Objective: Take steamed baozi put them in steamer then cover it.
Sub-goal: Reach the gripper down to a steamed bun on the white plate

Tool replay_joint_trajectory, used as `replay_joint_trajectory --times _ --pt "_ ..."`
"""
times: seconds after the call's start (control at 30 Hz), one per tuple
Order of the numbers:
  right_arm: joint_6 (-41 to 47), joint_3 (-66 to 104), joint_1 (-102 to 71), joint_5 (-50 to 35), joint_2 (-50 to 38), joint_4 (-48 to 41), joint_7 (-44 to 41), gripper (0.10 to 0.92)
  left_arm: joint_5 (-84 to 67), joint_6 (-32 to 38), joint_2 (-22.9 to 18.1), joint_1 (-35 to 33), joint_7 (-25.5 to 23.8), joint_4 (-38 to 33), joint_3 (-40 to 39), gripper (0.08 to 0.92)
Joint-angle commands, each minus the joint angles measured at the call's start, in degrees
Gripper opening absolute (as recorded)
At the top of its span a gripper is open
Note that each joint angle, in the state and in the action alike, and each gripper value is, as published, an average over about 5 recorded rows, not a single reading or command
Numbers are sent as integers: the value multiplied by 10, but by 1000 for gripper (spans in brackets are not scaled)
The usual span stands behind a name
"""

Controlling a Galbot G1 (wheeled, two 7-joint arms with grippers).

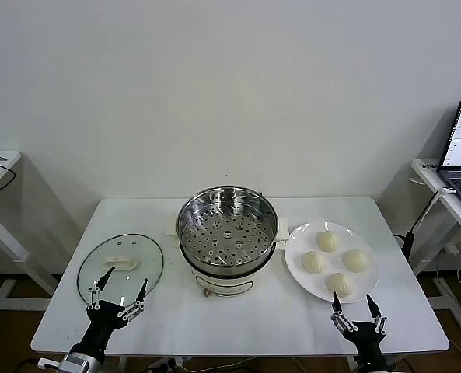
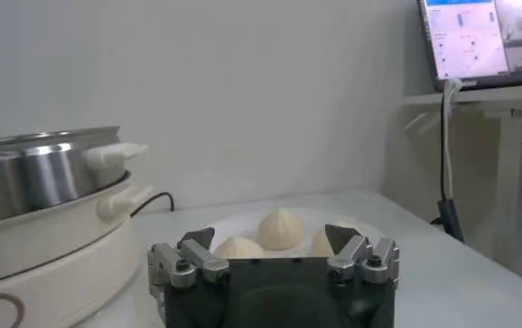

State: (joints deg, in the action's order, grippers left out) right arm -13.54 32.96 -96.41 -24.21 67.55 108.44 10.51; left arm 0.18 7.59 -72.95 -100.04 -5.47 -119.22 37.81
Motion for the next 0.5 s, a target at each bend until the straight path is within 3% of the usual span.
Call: replay_joint_trajectory --times 0.03,0.23,0.5 --pt "87 7 142 -11 -54 -16 38 823 -1 1 -1 -3 1 -9 -1 823" --pt "147 -50 328 -89 -138 -99 54 823 0 2 -3 -7 5 -18 -5 823" --pt "164 -202 567 -175 -212 -291 5 823 0 2 -4 -7 8 -19 -3 823"
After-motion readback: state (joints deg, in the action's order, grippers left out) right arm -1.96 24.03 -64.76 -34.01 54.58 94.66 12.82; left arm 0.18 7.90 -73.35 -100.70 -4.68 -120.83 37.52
